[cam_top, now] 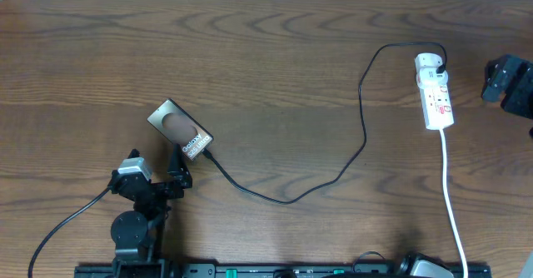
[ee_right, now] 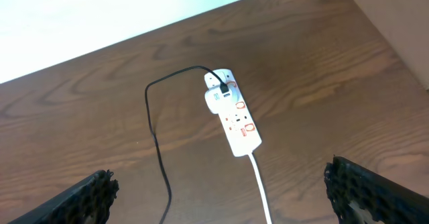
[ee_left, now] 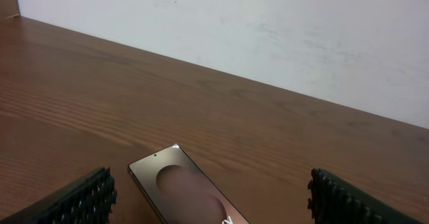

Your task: Plug charger to phone and switch on socket

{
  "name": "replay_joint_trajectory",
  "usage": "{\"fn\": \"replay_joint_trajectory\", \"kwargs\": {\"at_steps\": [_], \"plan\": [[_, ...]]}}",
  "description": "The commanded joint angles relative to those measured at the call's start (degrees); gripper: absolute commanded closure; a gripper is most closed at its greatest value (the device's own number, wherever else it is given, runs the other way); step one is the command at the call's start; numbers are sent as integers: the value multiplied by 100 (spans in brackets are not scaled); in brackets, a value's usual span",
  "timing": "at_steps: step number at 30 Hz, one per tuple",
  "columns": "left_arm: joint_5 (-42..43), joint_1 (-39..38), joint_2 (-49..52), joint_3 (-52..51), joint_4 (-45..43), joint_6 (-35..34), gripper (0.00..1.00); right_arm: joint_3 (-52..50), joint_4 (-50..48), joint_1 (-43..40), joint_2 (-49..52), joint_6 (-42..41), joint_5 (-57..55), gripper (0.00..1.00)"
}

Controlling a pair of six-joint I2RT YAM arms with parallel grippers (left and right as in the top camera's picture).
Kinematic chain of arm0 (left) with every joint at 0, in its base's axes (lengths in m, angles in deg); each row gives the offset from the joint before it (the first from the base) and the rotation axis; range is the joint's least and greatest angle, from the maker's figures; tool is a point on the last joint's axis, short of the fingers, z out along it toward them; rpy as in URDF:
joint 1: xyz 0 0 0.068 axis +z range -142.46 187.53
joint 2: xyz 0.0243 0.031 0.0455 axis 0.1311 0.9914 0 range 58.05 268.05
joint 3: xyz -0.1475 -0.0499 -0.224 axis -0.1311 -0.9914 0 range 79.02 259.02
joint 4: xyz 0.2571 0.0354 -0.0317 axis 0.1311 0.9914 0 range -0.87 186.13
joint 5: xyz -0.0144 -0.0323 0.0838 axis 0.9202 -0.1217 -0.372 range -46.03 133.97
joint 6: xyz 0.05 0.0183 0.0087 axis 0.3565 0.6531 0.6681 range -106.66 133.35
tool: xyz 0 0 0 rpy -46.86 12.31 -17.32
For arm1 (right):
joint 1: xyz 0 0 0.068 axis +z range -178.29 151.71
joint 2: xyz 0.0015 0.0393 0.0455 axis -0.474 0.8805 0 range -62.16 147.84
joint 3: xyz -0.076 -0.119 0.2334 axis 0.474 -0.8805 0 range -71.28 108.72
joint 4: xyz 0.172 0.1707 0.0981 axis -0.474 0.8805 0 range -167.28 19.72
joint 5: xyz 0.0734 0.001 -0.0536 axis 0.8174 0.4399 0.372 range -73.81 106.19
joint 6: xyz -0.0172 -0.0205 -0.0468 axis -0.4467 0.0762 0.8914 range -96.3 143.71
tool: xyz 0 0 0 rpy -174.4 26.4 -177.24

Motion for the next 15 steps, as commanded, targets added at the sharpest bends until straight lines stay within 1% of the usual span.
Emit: {"fn": "replay_joint_trajectory", "kwargs": {"at_steps": [1,6,9,13,15], "plan": [[96,20,-35,-50,260,98,9,-2,0,13,2,-59,-22,1],[96,20,-35,-50,260,101,9,-2,96,13,-31,-55,-92,1],[96,20,-35,-50,260,98,9,-35,-96,15,-61,-55,-44,1],[96,20,-35,-50,260,101,9,-393,-693,136,-380,42,92,1],[96,20,-35,-50,260,98,9,-848,-1290,291,-717,203,205,1]]}}
